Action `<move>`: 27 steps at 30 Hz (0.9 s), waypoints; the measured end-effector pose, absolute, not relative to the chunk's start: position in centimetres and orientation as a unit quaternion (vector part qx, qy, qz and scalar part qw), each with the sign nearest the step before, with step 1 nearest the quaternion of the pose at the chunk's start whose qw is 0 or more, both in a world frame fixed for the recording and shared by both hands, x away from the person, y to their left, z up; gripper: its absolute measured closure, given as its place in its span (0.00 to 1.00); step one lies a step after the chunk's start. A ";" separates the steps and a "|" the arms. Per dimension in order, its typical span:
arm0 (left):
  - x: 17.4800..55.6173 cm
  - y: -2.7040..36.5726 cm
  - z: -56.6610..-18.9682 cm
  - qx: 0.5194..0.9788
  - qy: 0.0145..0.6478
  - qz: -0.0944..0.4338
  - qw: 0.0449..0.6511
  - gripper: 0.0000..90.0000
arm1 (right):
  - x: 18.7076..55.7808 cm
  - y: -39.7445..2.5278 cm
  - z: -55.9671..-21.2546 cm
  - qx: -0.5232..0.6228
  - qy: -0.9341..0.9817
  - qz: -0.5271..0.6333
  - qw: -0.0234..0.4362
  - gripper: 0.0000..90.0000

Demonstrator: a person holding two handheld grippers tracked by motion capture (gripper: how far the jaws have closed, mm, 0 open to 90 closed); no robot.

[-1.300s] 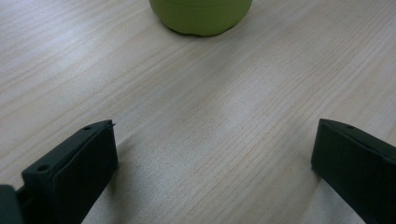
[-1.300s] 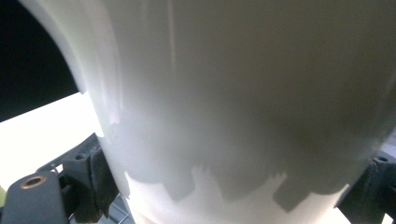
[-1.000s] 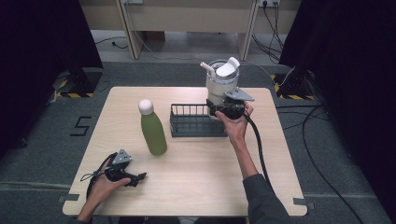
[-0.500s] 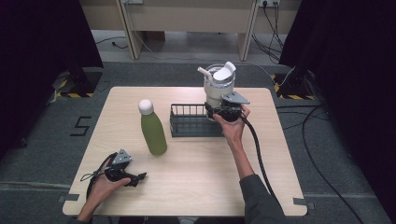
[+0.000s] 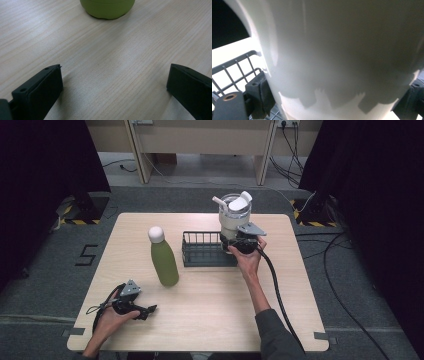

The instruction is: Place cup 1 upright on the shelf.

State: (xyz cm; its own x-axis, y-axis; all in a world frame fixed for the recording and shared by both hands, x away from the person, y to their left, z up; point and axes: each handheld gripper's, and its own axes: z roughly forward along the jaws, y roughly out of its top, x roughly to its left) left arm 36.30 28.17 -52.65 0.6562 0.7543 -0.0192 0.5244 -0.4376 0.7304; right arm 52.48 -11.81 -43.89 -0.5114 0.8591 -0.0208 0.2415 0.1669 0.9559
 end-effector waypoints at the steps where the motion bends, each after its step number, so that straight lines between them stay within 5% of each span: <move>1: 36.3 28.2 -52.6 0.833 0.384 0.157 0.366 0.00 | 52.5 -11.8 -44.0 0.392 0.702 0.513 0.301 0.13; 27: 36.3 28.2 -52.7 0.833 0.384 0.157 0.366 0.00 | 52.2 -11.3 -46.1 0.388 0.698 0.511 0.318 0.13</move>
